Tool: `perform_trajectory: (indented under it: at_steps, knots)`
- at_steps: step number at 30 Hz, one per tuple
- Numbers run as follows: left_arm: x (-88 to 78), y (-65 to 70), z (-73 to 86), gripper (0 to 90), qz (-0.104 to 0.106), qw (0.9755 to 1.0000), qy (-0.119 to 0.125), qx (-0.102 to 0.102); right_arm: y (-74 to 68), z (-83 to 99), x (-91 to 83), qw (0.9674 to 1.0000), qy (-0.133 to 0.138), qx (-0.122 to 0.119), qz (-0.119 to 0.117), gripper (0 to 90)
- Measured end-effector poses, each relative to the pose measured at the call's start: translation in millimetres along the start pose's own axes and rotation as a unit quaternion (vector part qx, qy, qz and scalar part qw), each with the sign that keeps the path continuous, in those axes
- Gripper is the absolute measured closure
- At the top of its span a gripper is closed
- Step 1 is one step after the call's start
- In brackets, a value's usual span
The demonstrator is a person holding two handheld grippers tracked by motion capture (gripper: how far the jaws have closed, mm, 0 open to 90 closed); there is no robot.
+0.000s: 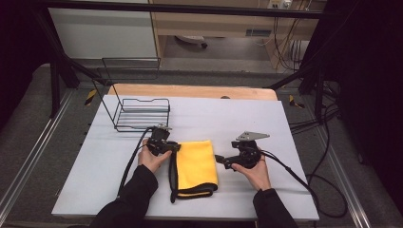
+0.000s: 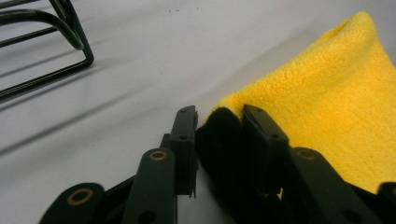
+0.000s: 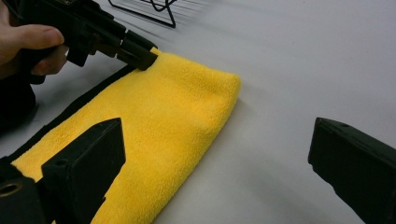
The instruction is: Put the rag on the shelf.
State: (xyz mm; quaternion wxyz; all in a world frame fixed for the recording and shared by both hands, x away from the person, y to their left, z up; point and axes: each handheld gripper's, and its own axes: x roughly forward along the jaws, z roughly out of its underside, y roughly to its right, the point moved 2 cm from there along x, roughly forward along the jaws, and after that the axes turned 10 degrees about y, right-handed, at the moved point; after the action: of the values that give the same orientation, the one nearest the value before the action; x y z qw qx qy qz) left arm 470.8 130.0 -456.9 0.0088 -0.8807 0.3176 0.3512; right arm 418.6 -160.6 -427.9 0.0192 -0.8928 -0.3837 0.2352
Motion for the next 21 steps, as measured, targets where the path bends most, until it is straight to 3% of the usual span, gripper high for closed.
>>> perform_trajectory:
  at_steps: [3, 8, 13, 14, 15, 17, 18, 21]
  knots:
    - [0.0, 0.0, 0.2, 74.2, 0.009, 0.9999, 0.000, -0.008, -3.7, -8.0, 10.2, 1.0000, -0.001, -0.008, -0.003, 4.8]
    - [0.1, 3.0, 0.7, 76.1, 0.002, 1.0000, 0.005, 0.006, -7.8, -18.6, 36.4, 0.9995, -0.023, -0.016, 0.014, 9.4]
    - [0.2, 3.3, 2.4, 76.0, 0.002, 0.9998, 0.011, 0.017, -2.4, -21.4, 61.5, 0.9983, -0.049, -0.007, 0.028, 26.2]
    - [0.2, 3.8, 2.8, 76.0, 0.001, 0.9997, 0.013, 0.019, -2.4, -21.4, 61.5, 0.9983, -0.049, -0.007, 0.028, 26.2]
    - [-0.1, 4.1, 3.3, 75.8, 0.000, 0.9996, 0.014, 0.024, 1.5, -19.2, 69.0, 0.9973, -0.063, -0.007, 0.038, 34.7]
    - [0.1, 4.4, 4.2, 75.8, 0.001, 0.9994, 0.018, 0.028, 3.6, -17.7, 72.5, 0.9971, -0.065, -0.006, 0.039, 38.9]
    - [0.1, 4.2, 4.5, 75.7, 0.001, 0.9994, 0.020, 0.027, 7.4, -14.4, 77.0, 0.9957, -0.077, -0.002, 0.050, 45.5]
    - [0.1, 4.0, 4.5, 75.8, 0.002, 0.9994, 0.020, 0.027, 10.7, -11.3, 80.9, 0.9947, -0.092, 0.000, 0.047, 52.4]
